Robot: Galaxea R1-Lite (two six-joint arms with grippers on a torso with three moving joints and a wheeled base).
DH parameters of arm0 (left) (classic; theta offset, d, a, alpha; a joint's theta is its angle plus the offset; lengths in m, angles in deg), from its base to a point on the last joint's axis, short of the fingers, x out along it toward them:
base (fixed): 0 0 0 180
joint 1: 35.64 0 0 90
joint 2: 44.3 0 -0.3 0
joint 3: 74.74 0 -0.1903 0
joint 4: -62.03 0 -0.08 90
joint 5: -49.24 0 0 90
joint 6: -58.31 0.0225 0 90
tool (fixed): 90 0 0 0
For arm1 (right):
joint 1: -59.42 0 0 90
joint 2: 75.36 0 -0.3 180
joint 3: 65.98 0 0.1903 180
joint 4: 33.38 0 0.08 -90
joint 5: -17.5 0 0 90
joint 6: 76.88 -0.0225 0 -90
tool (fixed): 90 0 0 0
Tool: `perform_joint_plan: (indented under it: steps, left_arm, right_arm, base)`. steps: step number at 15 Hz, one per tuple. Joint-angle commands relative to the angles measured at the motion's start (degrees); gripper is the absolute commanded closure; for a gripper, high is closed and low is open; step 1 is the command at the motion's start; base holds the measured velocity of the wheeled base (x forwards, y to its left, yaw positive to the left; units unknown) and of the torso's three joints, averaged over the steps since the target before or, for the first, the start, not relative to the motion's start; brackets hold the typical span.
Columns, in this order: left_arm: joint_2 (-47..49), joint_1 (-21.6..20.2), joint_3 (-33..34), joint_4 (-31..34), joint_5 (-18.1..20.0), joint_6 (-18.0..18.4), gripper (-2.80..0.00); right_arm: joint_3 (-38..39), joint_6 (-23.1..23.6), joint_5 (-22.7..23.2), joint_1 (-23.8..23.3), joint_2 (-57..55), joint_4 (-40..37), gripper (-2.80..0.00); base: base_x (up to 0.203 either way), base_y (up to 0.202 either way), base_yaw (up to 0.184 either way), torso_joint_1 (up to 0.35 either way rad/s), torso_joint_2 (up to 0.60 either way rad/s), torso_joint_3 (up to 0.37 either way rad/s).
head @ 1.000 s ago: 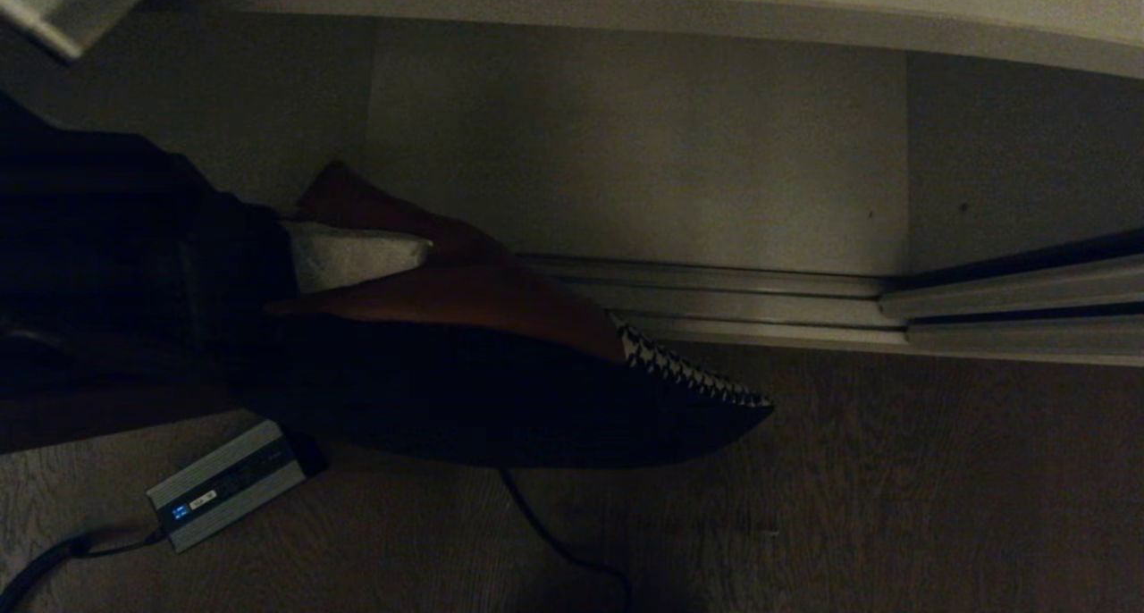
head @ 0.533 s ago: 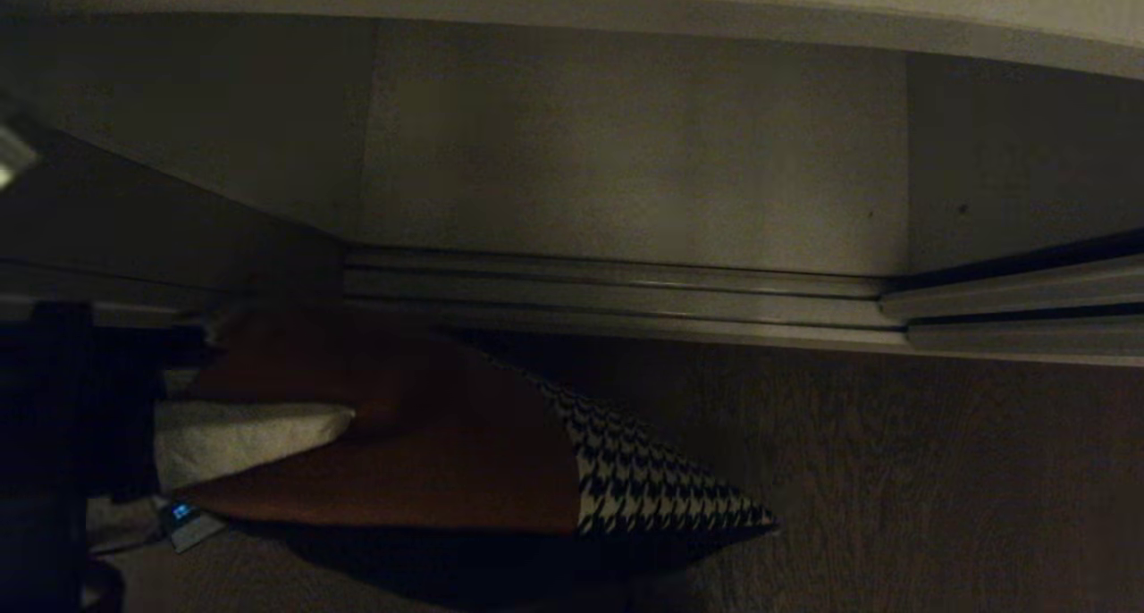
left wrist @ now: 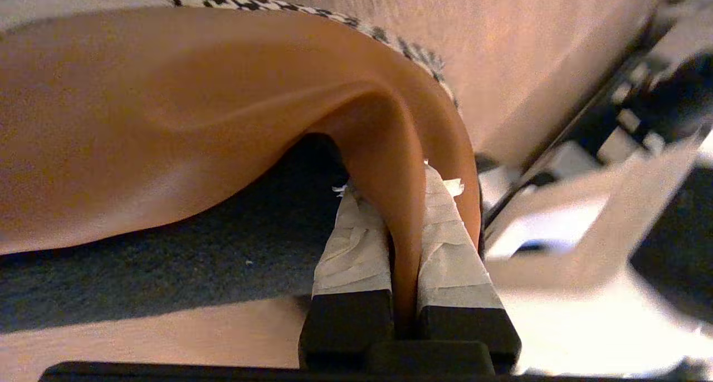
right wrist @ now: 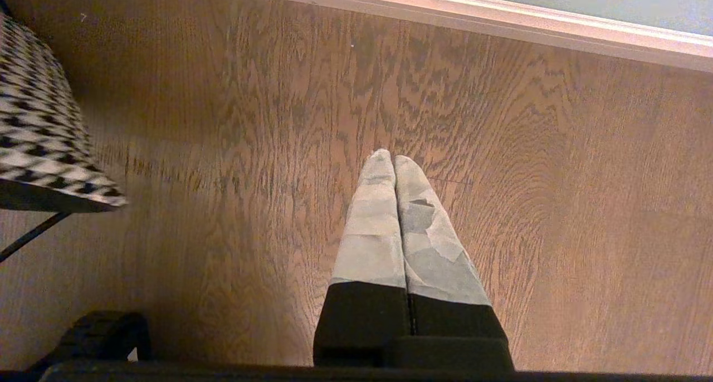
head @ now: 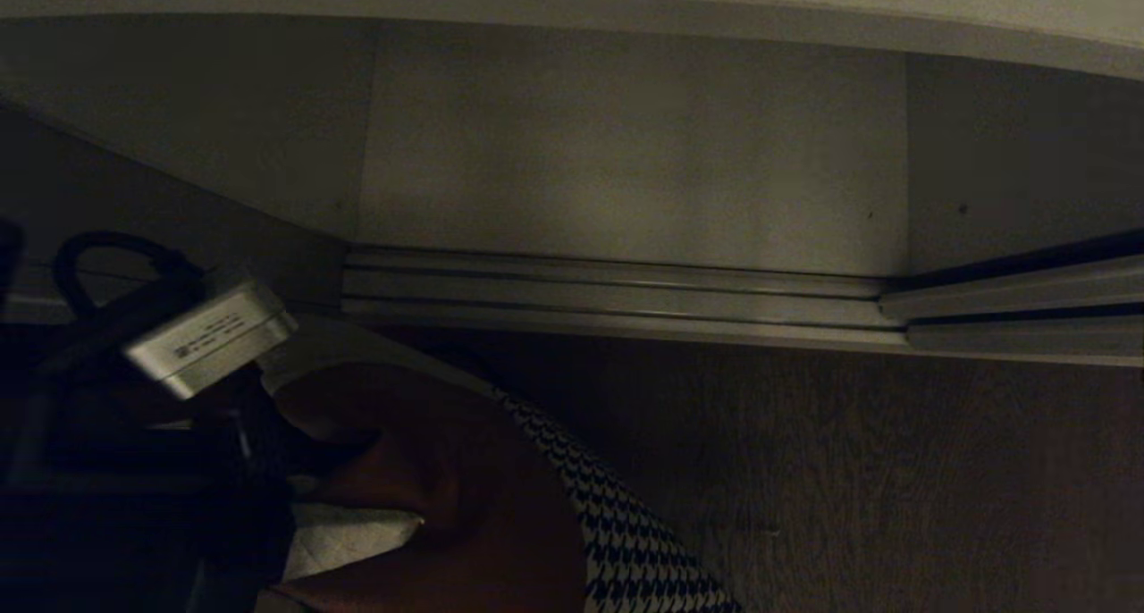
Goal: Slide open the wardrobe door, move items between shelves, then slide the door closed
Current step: Place the pillow on the lower shelf
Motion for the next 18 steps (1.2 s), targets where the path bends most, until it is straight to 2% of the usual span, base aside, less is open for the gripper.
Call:
perform_joint_plan:
  steps: [1,4,6,9,13,18]
  left_arm:
    - [5.5,0.1,0.1,-2.8,-0.1,-3.2,0.00]
    - [10.2,0.2,-0.6,-6.2,-0.5,-7.0,0.00]
    - [13.9,0.2,-2.8,-8.6,-2.2,-10.4,0.00]
    - [18.4,1.3,-7.4,-9.2,-4.4,-15.0,0.00]
    - [22.6,2.7,-10.1,-9.3,-6.7,-19.0,0.00]
    - [30.3,2.7,-21.4,-9.2,-11.7,-25.0,0.00]
  right_arm:
    - [0.2,0.0,0.0,0.0,0.0,0.0,0.00]
    - [0.2,0.0,0.0,0.0,0.1,0.0,0.00]
    - [0.2,0.0,0.0,0.0,0.1,0.0,0.00]
    - [0.2,0.0,0.0,0.0,0.0,0.0,0.00]
    - [0.2,0.0,0.0,0.0,0.1,0.0,0.00]
    - [0.2,0.0,0.0,0.0,0.1,0.0,0.00]
  base:
    - [0.000,0.000,0.000,0.000,0.00,0.000]
    - [0.000,0.000,0.000,0.000,0.00,0.000]
    - [0.000,0.000,0.000,0.000,0.00,0.000]
    - [0.000,0.000,0.000,0.000,0.00,0.000]
    - [0.000,0.000,0.000,0.000,0.00,0.000]
    - [0.000,0.000,0.000,0.000,0.00,0.000]
